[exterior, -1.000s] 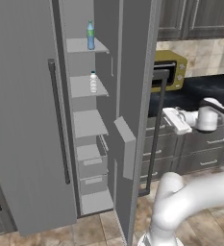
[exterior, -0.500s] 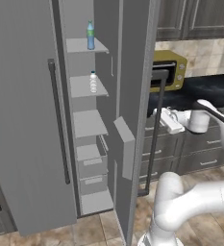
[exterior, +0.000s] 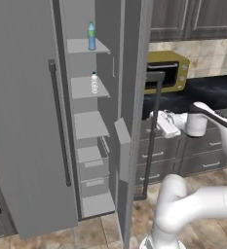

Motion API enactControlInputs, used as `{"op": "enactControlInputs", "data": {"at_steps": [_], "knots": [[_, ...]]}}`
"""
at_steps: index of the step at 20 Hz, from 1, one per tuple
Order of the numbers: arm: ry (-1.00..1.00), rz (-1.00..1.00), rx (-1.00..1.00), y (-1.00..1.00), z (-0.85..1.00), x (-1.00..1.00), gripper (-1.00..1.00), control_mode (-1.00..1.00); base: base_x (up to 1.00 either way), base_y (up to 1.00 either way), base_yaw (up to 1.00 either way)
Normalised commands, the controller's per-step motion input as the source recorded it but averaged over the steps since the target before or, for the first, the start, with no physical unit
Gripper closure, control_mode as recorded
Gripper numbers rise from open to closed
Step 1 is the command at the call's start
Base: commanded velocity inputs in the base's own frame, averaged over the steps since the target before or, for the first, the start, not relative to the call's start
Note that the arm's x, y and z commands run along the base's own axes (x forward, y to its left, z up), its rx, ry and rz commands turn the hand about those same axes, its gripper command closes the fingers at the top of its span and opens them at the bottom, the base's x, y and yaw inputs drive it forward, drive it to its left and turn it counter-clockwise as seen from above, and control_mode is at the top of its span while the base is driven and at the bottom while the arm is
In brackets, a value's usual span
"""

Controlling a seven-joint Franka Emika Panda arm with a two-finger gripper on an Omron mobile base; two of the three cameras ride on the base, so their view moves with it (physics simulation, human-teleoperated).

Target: Take the bottled waters from the counter and place them in the freezer to freeze. Close the freezer door after placing the bottles.

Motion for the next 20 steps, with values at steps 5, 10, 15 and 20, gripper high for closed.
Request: {"op": "enactControlInputs", "data": {"at_steps": [5,10,15,20], "knots": [[0.1,-0.21,-0.05,0.18,0.02,-0.16,-1.0,-1.0,0.0,0.0,0.0],[0.13,-0.28,-0.14,0.64,0.0,0.01,-1.0,-1.0,0.0,0.0,0.0],[0.11,-0.16,-0.17,0.81,0.0,0.13,-1.0,-1.0,0.0,0.0,0.0],[0.11,-0.18,-0.16,0.78,0.0,0.16,-1.0,-1.0,0.0,0.0,0.0]]}}
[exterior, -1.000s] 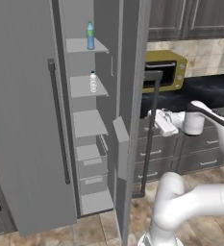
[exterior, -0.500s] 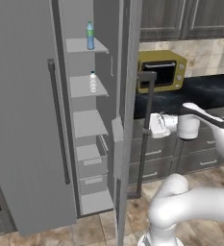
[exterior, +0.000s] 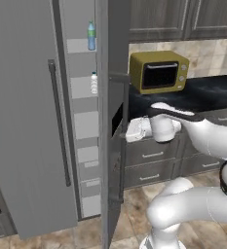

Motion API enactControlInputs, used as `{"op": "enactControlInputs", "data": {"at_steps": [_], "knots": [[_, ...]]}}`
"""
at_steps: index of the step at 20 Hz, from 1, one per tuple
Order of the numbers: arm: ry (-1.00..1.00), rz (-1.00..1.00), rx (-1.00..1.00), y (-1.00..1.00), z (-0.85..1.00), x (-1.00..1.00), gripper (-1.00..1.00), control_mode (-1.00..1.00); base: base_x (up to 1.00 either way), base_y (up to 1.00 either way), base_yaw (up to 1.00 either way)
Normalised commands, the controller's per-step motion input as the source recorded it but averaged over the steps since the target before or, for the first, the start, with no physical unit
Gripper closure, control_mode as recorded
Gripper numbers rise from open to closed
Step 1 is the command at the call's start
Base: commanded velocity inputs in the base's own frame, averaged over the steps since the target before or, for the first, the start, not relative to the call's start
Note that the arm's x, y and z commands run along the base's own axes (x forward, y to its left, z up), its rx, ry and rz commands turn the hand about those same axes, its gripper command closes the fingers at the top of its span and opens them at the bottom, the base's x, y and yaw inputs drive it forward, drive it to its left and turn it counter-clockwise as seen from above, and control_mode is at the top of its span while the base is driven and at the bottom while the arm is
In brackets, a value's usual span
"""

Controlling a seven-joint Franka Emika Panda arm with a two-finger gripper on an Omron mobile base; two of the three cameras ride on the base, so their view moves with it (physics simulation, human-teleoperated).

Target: Take the bottled waters from the counter and place them in the freezer to freeze. Close the freezer door after placing the bottles.

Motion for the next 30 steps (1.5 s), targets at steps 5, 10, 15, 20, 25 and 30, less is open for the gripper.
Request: {"op": "enactControlInputs", "data": {"at_steps": [5,10,15,20,25,30], "knots": [[0.06,-0.24,-0.15,0.78,0.0,0.33,-1.0,-1.0,0.0,0.0,0.0],[0.06,-0.14,-0.04,0.2,0.0,0.38,-1.0,-1.0,0.0,0.0,0.0],[0.05,-0.03,-0.01,0.16,0.01,0.35,-1.0,-1.0,0.0,0.0,0.0],[0.08,-0.11,-0.06,0.38,0.05,0.36,-1.0,-1.0,0.0,0.0,0.0],[0.08,-0.12,-0.07,0.35,0.06,0.25,-1.0,-1.0,0.0,0.0,0.0],[0.01,-0.11,-0.08,0.1,0.19,0.16,-1.0,-1.0,0.0,0.0,0.0]]}}
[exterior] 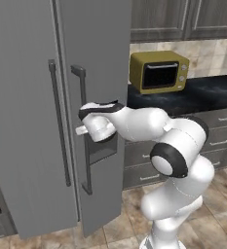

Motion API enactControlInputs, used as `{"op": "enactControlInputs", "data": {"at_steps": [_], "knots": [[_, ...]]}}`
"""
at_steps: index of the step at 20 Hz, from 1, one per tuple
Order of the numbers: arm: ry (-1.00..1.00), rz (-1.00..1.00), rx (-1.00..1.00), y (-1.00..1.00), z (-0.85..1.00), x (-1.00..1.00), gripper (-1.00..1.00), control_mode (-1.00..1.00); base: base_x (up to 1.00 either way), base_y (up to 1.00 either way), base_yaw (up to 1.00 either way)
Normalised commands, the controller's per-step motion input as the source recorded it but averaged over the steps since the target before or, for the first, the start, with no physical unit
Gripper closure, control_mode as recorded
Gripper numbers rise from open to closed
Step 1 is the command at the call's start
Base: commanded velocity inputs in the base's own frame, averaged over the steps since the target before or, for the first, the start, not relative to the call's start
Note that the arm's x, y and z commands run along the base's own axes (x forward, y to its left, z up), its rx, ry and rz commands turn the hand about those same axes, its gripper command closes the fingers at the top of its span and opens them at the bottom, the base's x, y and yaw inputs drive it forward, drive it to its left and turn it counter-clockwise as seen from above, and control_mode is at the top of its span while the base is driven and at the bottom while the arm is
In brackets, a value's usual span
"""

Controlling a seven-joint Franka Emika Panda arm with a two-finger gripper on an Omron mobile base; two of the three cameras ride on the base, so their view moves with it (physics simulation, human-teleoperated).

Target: Take the bottled waters from the counter and place them in the freezer to freeze. Close the freezer door after placing the bottles.

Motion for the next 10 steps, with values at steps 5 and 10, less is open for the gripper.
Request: {"op": "enactControlInputs", "data": {"at_steps": [5,10], "knots": [[0.01,-0.14,-0.05,0.14,0.17,0.34,-1.0,-1.0,0.0,0.0,0.0],[0.01,-0.14,-0.01,0.07,0.21,0.42,-1.0,-1.0,0.0,0.0,0.0]]}}
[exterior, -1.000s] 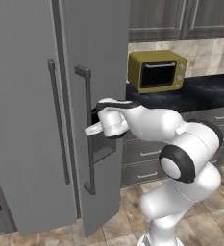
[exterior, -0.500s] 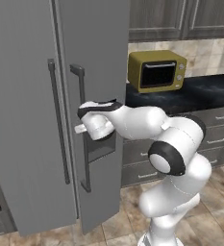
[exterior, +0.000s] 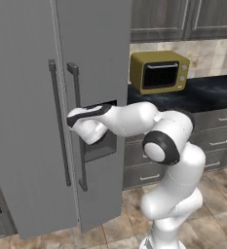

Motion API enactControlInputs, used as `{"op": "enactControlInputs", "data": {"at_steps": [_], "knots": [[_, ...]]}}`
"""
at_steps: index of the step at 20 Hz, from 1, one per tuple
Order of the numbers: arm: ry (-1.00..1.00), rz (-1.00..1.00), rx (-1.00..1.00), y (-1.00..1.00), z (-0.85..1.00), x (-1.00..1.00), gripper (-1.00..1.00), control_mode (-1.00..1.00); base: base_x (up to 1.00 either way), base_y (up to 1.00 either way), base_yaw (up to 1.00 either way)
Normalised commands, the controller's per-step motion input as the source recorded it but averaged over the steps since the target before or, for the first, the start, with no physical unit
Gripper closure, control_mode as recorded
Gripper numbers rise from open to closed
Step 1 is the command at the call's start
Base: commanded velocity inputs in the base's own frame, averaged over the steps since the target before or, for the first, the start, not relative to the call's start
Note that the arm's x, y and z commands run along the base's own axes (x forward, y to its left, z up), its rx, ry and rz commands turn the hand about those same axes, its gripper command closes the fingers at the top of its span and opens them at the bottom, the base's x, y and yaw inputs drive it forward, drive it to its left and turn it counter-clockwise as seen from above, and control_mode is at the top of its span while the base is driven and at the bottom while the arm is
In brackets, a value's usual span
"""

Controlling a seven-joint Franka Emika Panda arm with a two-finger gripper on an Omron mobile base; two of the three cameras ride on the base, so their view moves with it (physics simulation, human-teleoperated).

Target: Take the bottled waters from the counter and place them in the freezer to freeze. Close the freezer door after placing the bottles.

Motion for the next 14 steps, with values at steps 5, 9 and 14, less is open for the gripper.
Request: {"op": "enactControlInputs", "data": {"at_steps": [5,9,14], "knots": [[0.01,-0.13,-0.01,0.0,0.2,0.45,-1.0,-1.0,0.0,0.0,0.0],[0.01,-0.12,-0.01,0.0,0.18,0.56,-1.0,-1.0,0.0,0.0,0.0],[0.11,-0.07,-0.02,0.01,0.31,0.53,-1.0,-1.0,0.0,0.0,0.0]]}}
